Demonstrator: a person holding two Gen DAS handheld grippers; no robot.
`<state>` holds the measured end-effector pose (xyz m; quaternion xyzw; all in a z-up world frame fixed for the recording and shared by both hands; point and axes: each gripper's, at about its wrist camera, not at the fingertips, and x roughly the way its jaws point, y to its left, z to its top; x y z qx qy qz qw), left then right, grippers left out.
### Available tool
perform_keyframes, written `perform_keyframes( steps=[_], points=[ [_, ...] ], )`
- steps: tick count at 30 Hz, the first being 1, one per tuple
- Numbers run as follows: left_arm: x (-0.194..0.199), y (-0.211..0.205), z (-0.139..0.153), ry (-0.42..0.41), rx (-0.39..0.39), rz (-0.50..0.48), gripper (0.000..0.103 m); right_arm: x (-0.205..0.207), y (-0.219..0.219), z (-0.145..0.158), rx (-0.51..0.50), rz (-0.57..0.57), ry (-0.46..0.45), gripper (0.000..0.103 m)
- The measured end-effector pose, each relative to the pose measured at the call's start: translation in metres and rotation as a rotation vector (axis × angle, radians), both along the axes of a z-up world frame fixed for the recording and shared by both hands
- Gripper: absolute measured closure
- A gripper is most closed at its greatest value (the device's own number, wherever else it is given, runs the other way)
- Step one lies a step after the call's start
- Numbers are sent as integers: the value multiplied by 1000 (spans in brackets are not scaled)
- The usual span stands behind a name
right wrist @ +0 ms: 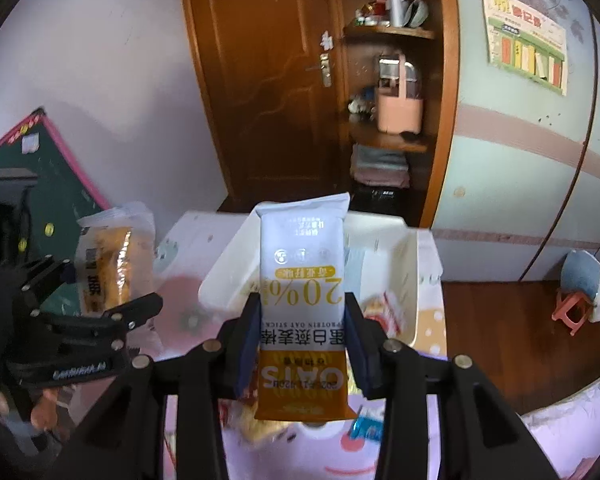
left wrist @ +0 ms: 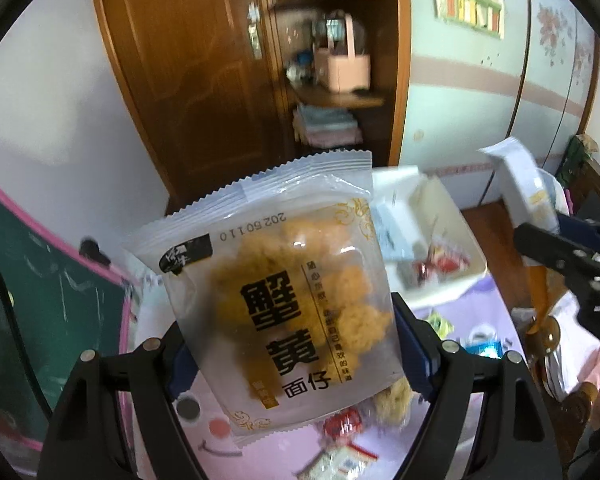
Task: Organize snacks
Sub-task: 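Lift the cake pack and oat bar and carry both over the white bin, then open both tools to drop the packs into the white bin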
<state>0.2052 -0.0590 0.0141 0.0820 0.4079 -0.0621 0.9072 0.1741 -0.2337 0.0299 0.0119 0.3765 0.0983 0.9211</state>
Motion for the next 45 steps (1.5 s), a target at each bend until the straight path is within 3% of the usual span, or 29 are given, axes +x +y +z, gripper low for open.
perform_keyframes(
  steps=[10, 21, 24, 28, 35, 39, 45],
  points=[
    [48, -19, 27, -103, -3, 12, 22, 44, -5, 2, 44, -52, -22, 63],
    [122, -36, -17, -23, -12, 55, 21, 103, -16, -31, 50, -120, 59, 61],
    [135, -39, -31, 0, -17, 44, 16, 117, -19, -46, 55, -144, 117, 60],
    [141, -41, -41, 10, -8, 20, 6, 129, -25, -63, 79, -158, 183, 56],
    [145, -36, -48, 66, -81, -2, 5, 125, -27, -72, 92, -151, 208, 51],
    [135, -35, -49, 97, -83, -28, 5, 125, -27, -69, 90, -145, 201, 51],
    [118, -31, -43, 73, -79, -17, 5, 114, -26, -61, 89, -139, 181, 51]
  ],
)
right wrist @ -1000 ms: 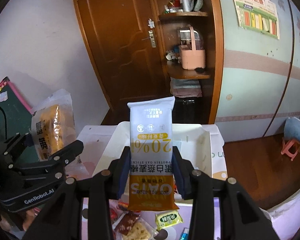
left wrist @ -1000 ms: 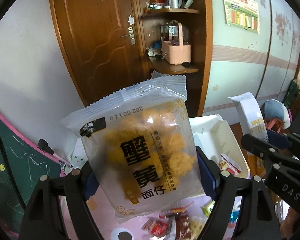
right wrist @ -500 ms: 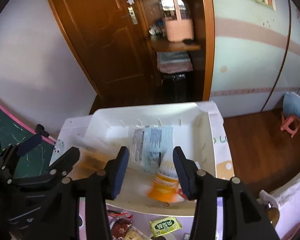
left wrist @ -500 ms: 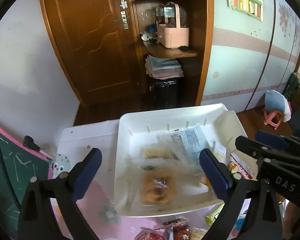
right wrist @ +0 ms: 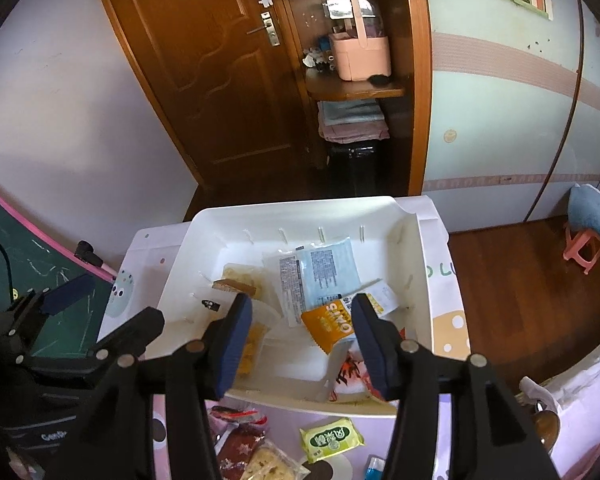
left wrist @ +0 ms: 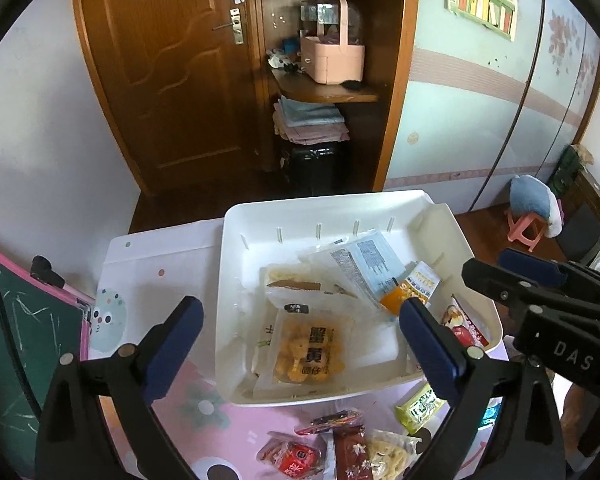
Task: Organize snacks
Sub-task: 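Open both tools to drop the packs into the white bin, then move both tools back over the remaining snacks on the table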
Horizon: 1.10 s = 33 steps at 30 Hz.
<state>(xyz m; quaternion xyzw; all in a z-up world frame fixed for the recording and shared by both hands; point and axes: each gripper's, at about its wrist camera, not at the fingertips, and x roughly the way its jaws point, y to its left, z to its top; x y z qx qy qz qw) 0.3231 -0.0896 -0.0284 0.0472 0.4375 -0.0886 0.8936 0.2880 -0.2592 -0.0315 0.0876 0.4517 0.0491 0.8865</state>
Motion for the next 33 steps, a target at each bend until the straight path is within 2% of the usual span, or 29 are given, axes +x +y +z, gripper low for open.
perform_keyframes(
  steps=[8, 14, 22, 24, 27, 30, 33],
  points=[
    [-27, 15, 12, -21, -16, 16, 5, -25, 2, 8, -32, 5, -14, 50],
    [-65, 25, 17, -64, 14, 14, 5, -63, 6, 11, -59, 13, -30, 51],
    [-126, 41, 12, -80, -3, -7, 5, -113, 18, -5, -74, 51, -28, 51],
    [-138, 44, 6, -85, 11, -4, 5, -125, 20, -12, -44, 70, -19, 51],
    [-154, 47, -11, -50, 8, -28, 5, -145, 24, -20, -30, 89, -24, 51],
    [-170, 51, -36, 16, -14, -61, 5, -161, 29, -34, -42, 87, -6, 51],
    [-187, 52, -64, 78, -21, -101, 5, -167, 30, -54, -6, 89, 46, 51]
  ],
)
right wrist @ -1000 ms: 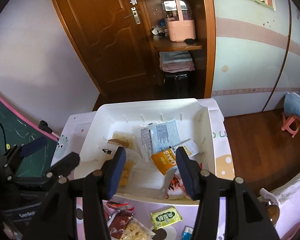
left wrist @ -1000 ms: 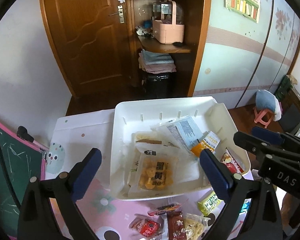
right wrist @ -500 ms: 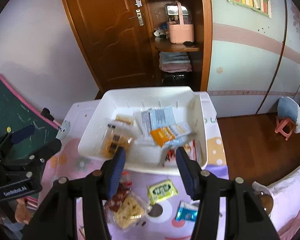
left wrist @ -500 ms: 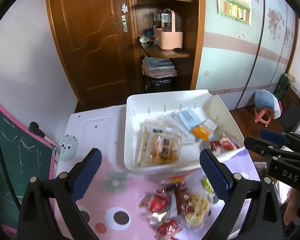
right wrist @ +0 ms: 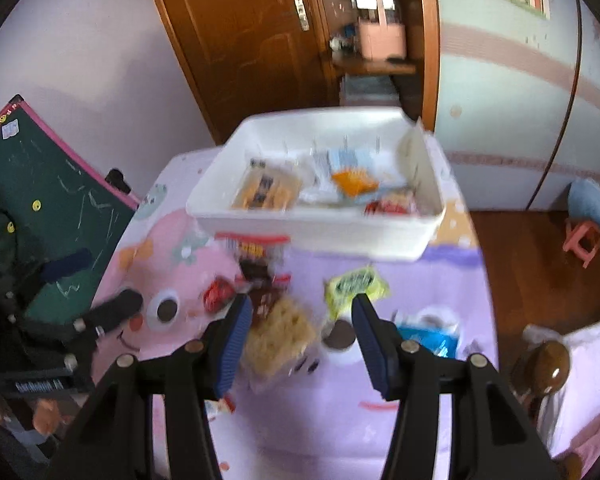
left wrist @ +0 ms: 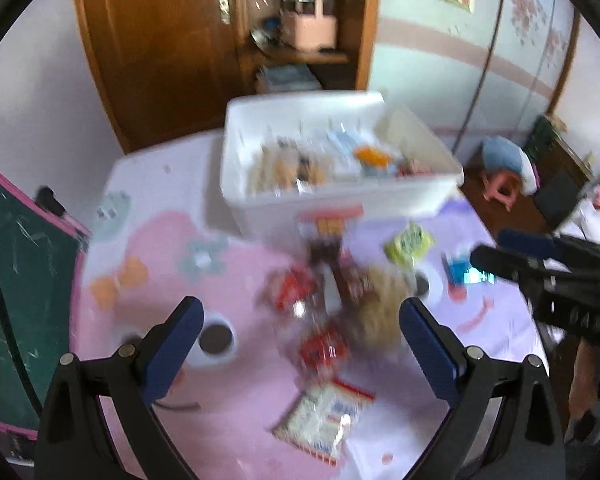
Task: Organize snacks
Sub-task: 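Move both tools back over the remaining snacks on the table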
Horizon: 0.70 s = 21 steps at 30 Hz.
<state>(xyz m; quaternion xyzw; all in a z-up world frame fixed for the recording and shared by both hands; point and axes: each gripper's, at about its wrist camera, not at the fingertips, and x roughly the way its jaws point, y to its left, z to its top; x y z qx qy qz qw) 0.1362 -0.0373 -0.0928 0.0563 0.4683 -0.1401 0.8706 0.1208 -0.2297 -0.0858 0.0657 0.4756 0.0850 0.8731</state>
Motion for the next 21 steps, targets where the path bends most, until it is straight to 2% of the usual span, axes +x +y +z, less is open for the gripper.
perform_keyframes(
  steps=[5, 10, 21],
  points=[
    [-20, -1, -48, 99, 16, -66, 5, -8, -1, -37, 54, -27, 84, 51],
    [-32, -3, -88, 154, 90, -90, 5, -12, 4, -62, 97, -39, 142, 51],
    [-33, 0, -125, 253, 132, -86, 5, -6, 17, -84, 117, -38, 199, 51]
  ],
)
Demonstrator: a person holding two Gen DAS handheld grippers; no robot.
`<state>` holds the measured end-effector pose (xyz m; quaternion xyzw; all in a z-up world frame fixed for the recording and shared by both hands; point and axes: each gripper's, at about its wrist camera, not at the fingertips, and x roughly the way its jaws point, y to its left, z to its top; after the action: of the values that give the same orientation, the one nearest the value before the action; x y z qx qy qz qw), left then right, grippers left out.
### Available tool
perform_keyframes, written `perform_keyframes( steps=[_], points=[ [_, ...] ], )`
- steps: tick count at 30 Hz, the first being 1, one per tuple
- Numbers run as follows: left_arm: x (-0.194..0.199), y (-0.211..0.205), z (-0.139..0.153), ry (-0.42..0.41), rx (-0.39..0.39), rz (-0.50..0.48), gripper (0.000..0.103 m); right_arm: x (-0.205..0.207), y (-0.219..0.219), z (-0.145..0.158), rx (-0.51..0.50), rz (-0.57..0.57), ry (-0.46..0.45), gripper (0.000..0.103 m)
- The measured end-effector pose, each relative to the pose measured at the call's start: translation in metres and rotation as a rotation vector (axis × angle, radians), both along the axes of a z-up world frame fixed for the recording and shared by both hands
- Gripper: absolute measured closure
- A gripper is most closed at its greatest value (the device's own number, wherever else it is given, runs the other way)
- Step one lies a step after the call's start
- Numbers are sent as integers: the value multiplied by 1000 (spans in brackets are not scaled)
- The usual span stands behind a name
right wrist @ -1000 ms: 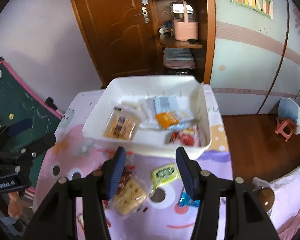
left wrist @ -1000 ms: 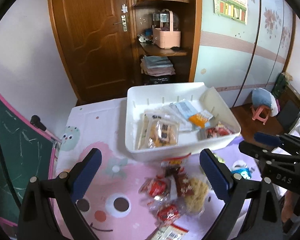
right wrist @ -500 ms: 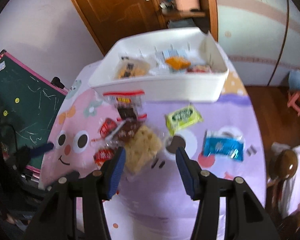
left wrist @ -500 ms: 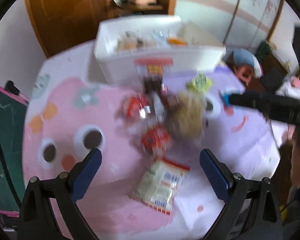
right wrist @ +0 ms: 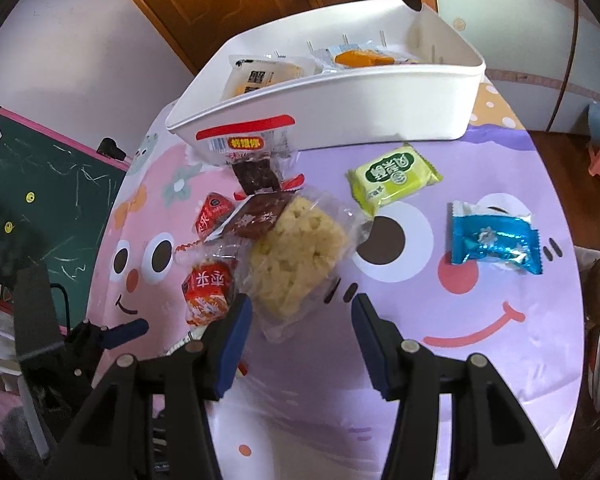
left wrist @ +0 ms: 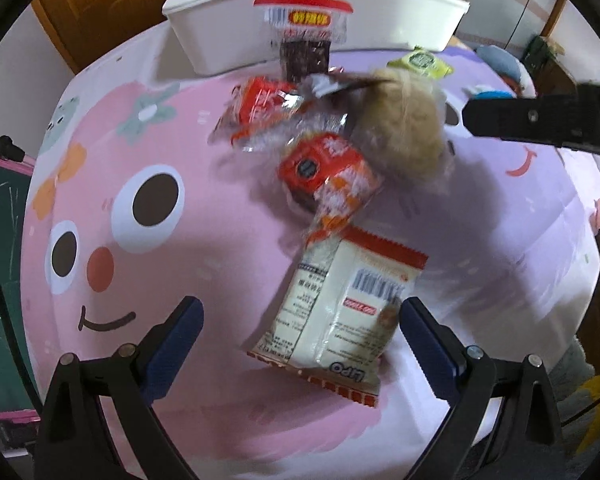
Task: Organize snacks
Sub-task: 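Move both tools back over the remaining snacks on the table, then grasp the white LIPO bag with left tool while right tool grasps clear rice-cracker bag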
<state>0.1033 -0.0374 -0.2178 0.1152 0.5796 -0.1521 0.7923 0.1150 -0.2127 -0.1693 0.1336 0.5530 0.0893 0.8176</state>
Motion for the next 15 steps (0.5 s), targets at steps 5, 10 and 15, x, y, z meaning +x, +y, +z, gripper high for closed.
perform_keyframes(
  steps=[5, 10, 15],
  points=[
    [3, 6, -6, 20, -27, 34, 5, 17, 1, -13, 18, -53, 45, 51],
    [0, 13, -9, 57, -61, 61, 5, 35, 8, -24, 9, -98, 73, 51],
    [-8, 9, -4, 33, -64, 19, 5, 47, 20, -30, -16, -127, 83, 47]
  ],
)
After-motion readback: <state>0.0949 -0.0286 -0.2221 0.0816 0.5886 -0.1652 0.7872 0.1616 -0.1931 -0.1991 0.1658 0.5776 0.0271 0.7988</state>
